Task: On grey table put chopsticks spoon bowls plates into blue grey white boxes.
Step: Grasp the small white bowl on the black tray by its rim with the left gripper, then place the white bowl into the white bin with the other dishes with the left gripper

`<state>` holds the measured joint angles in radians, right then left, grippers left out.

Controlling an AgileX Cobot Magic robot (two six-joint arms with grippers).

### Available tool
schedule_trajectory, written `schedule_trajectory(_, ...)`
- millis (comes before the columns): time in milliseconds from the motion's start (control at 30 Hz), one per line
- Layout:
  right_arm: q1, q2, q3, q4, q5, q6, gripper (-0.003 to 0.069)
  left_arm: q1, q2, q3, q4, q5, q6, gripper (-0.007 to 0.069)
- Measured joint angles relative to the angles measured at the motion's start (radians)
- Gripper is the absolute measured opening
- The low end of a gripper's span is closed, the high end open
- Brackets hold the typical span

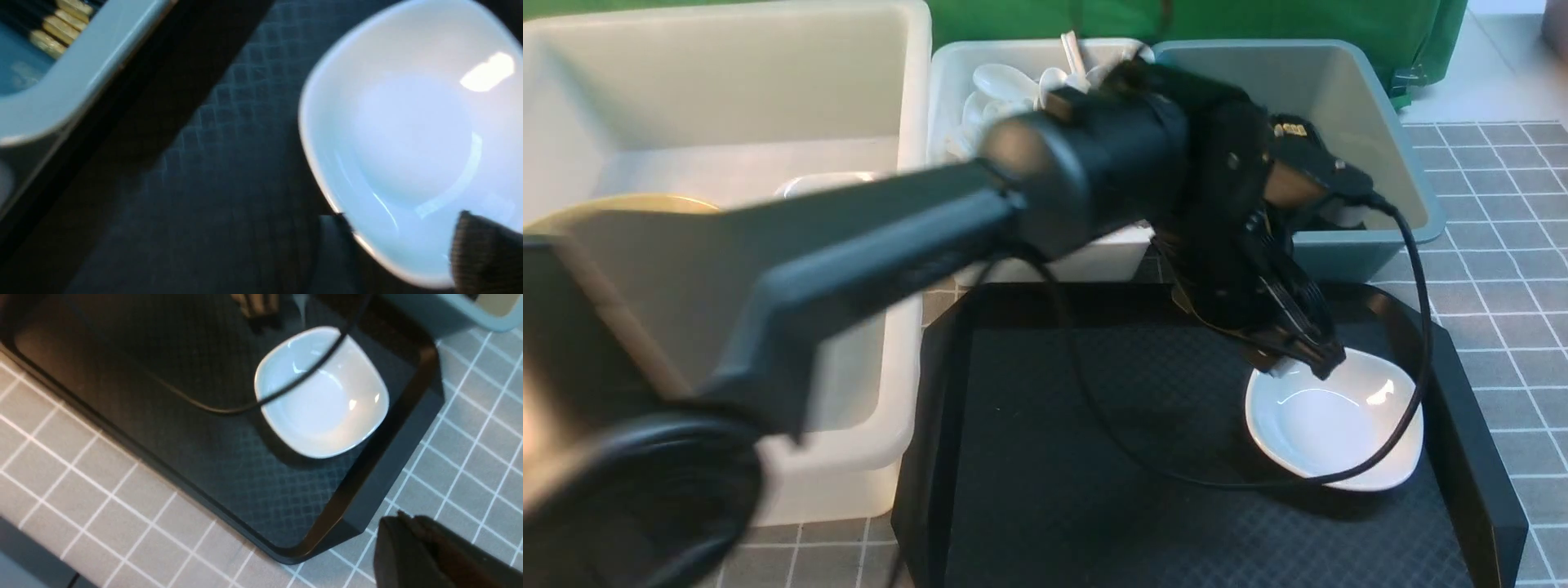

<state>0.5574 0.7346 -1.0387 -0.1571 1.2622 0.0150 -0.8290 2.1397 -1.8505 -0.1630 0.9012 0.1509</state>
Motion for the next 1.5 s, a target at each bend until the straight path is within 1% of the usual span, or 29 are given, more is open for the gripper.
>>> schedule_trajectory(33,0.0,-0.01,0.0,0.0,0.0,0.0,0.0045,0.0,0.011,-0.013,0.001,0.0,0.0,0.0401)
schedule_trajectory(67,0.0,-0.031,0.0,0.0,0.0,0.001,0.0045,0.0,0.058,-0.047,0.001,-0.008,-0.005,0.0459)
schedule_trajectory(167,0.0,-0.05,0.0,0.0,0.002,0.008,0.0045,0.0,0.119,-0.087,0.001,-0.04,-0.012,0.051)
schedule_trajectory(300,0.0,-0.055,0.0,0.0,0.003,0.012,0.0045,0.0,0.179,-0.12,0.001,-0.08,-0.036,0.0521)
schedule_trajectory(367,0.0,-0.055,0.0,0.0,0.003,0.015,0.0045,0.0,0.207,-0.13,0.001,-0.086,-0.057,0.0499)
schedule_trajectory(433,0.0,-0.055,0.0,0.0,0.003,0.015,0.0045,0.0,0.214,-0.139,0.004,-0.089,-0.06,0.0442)
schedule_trajectory(467,0.0,-0.055,0.0,0.0,0.003,0.01,0.0045,0.0,0.216,-0.14,0.004,-0.089,-0.061,0.0396)
schedule_trajectory(500,0.0,-0.055,0.0,0.0,0.003,0.004,0.0045,0.0,0.218,-0.141,0.0,-0.088,-0.062,0.0325)
schedule_trajectory(533,0.0,-0.055,0.0,0.0,0.003,0.003,0.0045,0.0,0.218,-0.142,-0.001,-0.087,-0.063,0.0298)
schedule_trajectory(567,0.0,-0.055,0.0,0.0,0.003,-0.004,0.0045,0.0,0.218,-0.143,-0.008,-0.085,-0.063,0.0209)
schedule_trajectory(600,0.0,-0.055,0.0,0.0,0.003,-0.006,0.0045,0.0,0.215,-0.149,-0.016,-0.081,-0.07,0.0144)
schedule_trajectory(633,0.0,-0.055,0.0,0.0,0.003,-0.008,0.0045,0.002,0.209,-0.157,-0.027,-0.074,-0.073,0.0108)
schedule_trajectory(700,0.0,-0.048,0.0,0.001,0.003,-0.009,0.0045,0.005,0.183,-0.181,-0.024,-0.031,-0.071,0.0051)
schedule_trajectory(767,0.0,-0.04,0.0,0.003,0.003,-0.009,0.0045,0.008,0.166,-0.193,-0.008,0.004,-0.059,0.0031)
schedule_trajectory(800,0.0,-0.018,0.0,0.012,0.003,-0.015,0.0045,0.017,0.131,-0.209,0.022,0.061,-0.041,0.001)
schedule_trajectory(867,0.0,0.005,0.0,0.024,0.003,-0.029,0.0045,0.031,0.096,-0.217,0.045,0.102,-0.025,0.0005)
schedule_trajectory(967,0.0,0.1,-0.002,0.095,-0.017,-0.086,0.0045,0.116,-0.076,-0.221,0.082,0.194,0.028,0.0001)
schedule_trajectory(1000,0.0,0.106,-0.002,0.095,-0.017,-0.086,0.0045,0.116,-0.076,-0.221,0.084,0.198,0.03,0.0001)
schedule_trajectory(1067,0.0,0.174,-0.015,0.165,-0.067,-0.143,0.0045,0.204,-0.209,-0.231,0.092,0.247,0.05,0.0001)
schedule_trajectory(1167,0.0,0.253,-0.059,0.265,-0.128,-0.21,0.0046,0.316,-0.322,-0.232,0.094,0.304,0.057,0.0001)
schedule_trajectory(1267,0.003,0.342,-0.118,0.346,-0.174,-0.281,0.0045,0.47,-0.415,-0.201,0.094,0.343,0.077,0.0001)
schedule_trajectory(1300,0.005,0.347,-0.127,0.352,-0.176,-0.284,0.0045,0.502,-0.43,-0.189,0.094,0.347,0.078,0.0001)
schedule_trajectory(1400,0.045,0.431,-0.193,0.37,-0.205,-0.31,0.0045,0.683,-0.483,-0.09,0.084,0.346,0.1,0.0001)
schedule_trajectory(1433,0.061,0.448,-0.211,0.372,-0.211,-0.317,0.0045,0.714,-0.491,-0.058,0.069,0.334,0.106,0.0001)
schedule_trajectory(1467,0.081,0.472,-0.23,0.373,-0.218,-0.326,0.0045,0.78,-0.497,-0.008,0.033,0.312,0.115,0.0001)
schedule_trajectory(1500,0.096,0.49,-0.243,0.373,-0.226,-0.331,0.0045,0.823,-0.499,0.033,0.0,0.271,0.129,0.0001)
